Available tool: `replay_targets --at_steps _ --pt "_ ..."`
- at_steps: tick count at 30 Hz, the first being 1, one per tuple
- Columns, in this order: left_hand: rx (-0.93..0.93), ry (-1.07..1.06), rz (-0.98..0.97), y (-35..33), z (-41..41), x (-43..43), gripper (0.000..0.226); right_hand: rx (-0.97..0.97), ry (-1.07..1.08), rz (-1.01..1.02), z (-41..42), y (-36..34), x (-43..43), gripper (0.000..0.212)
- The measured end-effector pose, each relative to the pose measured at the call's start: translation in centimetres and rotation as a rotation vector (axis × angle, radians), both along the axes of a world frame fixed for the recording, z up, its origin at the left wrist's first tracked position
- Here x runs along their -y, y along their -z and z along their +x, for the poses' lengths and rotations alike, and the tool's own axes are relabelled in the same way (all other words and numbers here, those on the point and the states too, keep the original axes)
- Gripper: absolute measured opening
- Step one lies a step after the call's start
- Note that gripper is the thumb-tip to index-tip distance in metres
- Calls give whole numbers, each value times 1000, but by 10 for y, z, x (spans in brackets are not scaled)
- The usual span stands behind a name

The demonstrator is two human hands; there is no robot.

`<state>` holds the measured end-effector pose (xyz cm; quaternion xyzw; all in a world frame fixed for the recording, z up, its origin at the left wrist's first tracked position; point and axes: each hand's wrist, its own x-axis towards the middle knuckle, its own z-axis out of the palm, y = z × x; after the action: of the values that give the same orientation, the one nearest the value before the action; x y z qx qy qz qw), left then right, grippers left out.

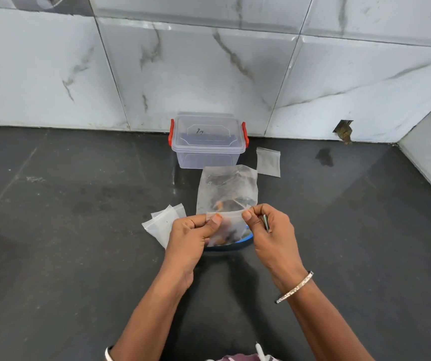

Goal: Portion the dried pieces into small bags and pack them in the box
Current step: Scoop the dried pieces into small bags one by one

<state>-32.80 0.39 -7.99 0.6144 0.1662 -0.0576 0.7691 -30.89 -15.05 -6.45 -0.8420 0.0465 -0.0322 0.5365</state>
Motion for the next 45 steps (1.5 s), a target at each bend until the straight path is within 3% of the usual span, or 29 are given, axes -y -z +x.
replay_targets --at_steps 9,21,31,37,45 --pt "84 90 188 15 -10 -28 28 -68 -57 -48 4 8 -15 20" --pt "42 -224 247 47 -22 -69 13 35 -269 -491 32 23 -69 23" --pt "20 -324 497 56 -19 -84 12 50 -335 -561 45 30 -84 23" --pt "-6 -342 477 60 -19 -87 7 -100 -444 -584 33 37 -64 26" --pt "-35 -378 383 68 -20 -85 5 -98 -402 -552 18 60 -60 20"
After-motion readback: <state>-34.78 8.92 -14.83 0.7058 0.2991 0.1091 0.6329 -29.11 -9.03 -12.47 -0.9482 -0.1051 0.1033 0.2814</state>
